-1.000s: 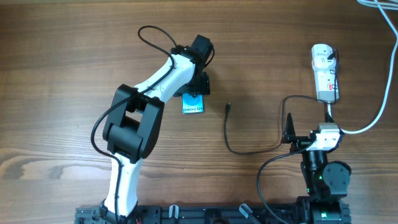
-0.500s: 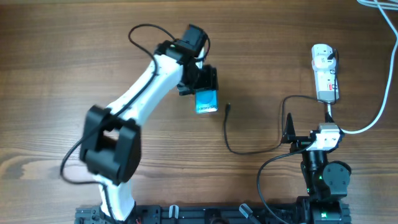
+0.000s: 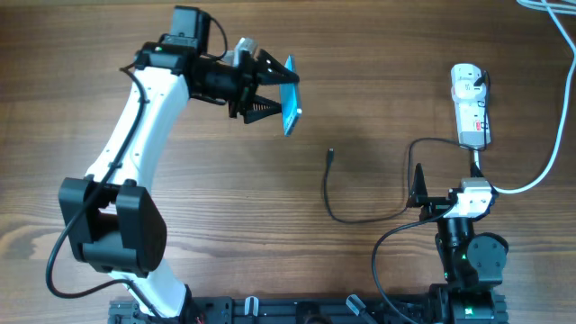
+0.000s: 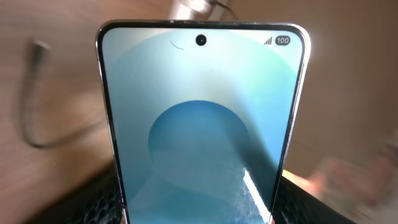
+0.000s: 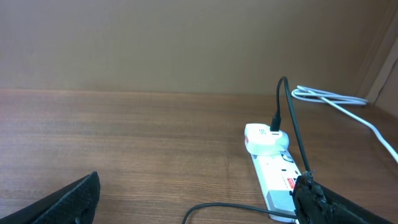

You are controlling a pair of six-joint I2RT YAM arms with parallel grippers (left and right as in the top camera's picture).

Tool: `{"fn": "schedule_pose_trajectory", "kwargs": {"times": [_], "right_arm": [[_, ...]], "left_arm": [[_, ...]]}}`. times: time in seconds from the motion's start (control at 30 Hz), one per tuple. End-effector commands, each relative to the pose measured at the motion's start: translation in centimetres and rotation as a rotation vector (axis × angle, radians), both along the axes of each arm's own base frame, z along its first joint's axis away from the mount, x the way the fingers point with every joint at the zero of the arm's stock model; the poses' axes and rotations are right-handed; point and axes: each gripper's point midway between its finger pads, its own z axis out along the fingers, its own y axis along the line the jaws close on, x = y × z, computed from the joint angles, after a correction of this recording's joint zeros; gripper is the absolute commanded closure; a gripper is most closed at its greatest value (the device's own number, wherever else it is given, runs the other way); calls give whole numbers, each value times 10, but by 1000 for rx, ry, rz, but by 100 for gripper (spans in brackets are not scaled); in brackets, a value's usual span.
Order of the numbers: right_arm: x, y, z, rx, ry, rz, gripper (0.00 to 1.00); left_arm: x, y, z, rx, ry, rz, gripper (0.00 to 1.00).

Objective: Plug charger to phone and switch on socket
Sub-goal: 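Lift the phone with the left gripper and raise it upright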

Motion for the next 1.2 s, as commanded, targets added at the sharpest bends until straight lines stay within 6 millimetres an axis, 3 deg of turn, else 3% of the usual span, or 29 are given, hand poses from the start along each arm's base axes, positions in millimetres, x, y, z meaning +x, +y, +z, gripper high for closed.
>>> {"fn": "schedule_pose_trajectory", "kwargs": {"times": [0.0,0.27,0.6,0.93,1.17], "right_arm": [[0,3,1,14,-4,15,0],[0,3,1,14,-4,15,0],[0,3,1,14,-4,14,0],[0,3,1,14,-4,15,0],[0,3,1,14,-4,14,0]], "left_arm": [[-17,6,58,-271,105,-54,24],[-11,16,59,-265,272,8,24],[-10,18,60,-272,292,15,24],[4,44,60,-281,282,85,24],[4,44,60,-281,281,86,24]]}}
